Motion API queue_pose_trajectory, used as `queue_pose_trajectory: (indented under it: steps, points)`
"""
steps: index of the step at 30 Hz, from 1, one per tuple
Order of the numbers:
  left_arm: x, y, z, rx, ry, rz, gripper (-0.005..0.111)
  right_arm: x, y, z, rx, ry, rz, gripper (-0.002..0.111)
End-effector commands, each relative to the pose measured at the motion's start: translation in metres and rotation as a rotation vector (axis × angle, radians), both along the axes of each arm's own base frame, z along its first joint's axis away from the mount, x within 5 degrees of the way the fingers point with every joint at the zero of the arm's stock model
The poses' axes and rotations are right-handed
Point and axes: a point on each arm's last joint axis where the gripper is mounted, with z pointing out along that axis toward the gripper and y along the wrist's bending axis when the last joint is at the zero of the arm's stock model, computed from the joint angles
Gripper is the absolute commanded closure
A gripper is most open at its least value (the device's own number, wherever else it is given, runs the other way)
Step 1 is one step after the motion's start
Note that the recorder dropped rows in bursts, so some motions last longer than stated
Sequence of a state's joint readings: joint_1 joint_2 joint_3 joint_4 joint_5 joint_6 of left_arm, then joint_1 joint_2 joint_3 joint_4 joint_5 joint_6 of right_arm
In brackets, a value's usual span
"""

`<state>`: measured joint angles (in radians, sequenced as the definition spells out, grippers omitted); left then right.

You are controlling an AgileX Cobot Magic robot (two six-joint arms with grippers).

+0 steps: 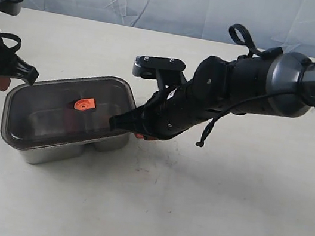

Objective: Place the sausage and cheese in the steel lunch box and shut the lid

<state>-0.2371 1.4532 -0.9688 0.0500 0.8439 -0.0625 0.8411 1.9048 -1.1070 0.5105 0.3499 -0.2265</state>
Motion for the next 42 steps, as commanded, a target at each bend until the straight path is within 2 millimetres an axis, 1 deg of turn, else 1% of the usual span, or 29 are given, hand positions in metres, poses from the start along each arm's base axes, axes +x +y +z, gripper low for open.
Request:
queue_pose_trajectory:
  steps: [1, 7, 15, 18, 21, 24, 25, 27, 30, 31, 32, 33, 34, 36, 40, 42]
  points:
    - [0.000, -0.001, 0.003, -0.004, -0.018, -0.002, 0.107, 0.004, 0.001, 0.004, 0.027, -0.024, -0.025, 0.109]
    - [0.000, -0.001, 0.003, -0.004, -0.018, -0.002, 0.107, 0.003, 0.001, 0.004, 0.027, -0.013, -0.028, 0.109]
    - [0.000, -0.001, 0.003, -0.001, -0.015, -0.003, 0.107, -0.005, -0.002, 0.000, -0.023, 0.066, 0.018, 0.109]
    - [-0.001, 0.000, 0.003, 0.004, -0.012, -0.004, 0.107, -0.005, -0.004, 0.002, -0.045, 0.041, 0.048, 0.109]
    - [-0.001, 0.000, 0.003, 0.004, -0.012, -0.004, 0.107, -0.004, -0.006, 0.012, -0.044, 0.009, 0.041, 0.109]
    - [0.000, -0.001, 0.003, -0.003, -0.023, -0.003, 0.107, 0.001, -0.013, 0.032, -0.011, -0.042, -0.018, 0.109]
    - [0.002, -0.001, 0.001, -0.003, -0.021, -0.003, 0.107, 0.004, -0.016, 0.041, 0.015, -0.064, -0.047, 0.109]
    - [0.005, -0.003, -0.004, -0.014, -0.017, 0.001, 0.107, 0.008, -0.019, 0.051, 0.059, -0.083, -0.083, 0.109]
    - [0.013, -0.008, -0.016, -0.041, -0.001, -0.005, 0.107, 0.009, -0.018, 0.057, 0.082, -0.100, -0.090, 0.109]
    - [0.016, -0.010, -0.021, -0.051, 0.007, 0.001, 0.107, 0.010, -0.016, 0.056, 0.078, -0.093, -0.087, 0.109]
    - [0.020, -0.011, -0.029, -0.059, 0.017, 0.007, 0.107, 0.012, -0.010, 0.057, 0.082, -0.091, -0.081, 0.109]
    - [0.022, -0.012, -0.032, -0.065, 0.017, 0.011, 0.107, 0.014, -0.006, 0.057, 0.087, -0.095, -0.079, 0.109]
    - [0.024, -0.013, -0.035, -0.066, 0.021, 0.012, 0.107, 0.018, 0.002, 0.055, 0.084, -0.087, -0.067, 0.109]
    - [0.025, -0.013, -0.037, -0.063, 0.024, 0.011, 0.107, 0.023, 0.014, 0.051, 0.068, -0.061, -0.044, 0.109]
    - [0.021, -0.013, -0.039, -0.062, 0.068, 0.017, 0.107, 0.037, 0.031, 0.044, 0.071, -0.066, -0.037, 0.109]
    - [0.018, -0.013, -0.039, -0.069, 0.102, 0.021, 0.107, 0.044, 0.038, 0.046, 0.078, -0.073, -0.030, 0.109]
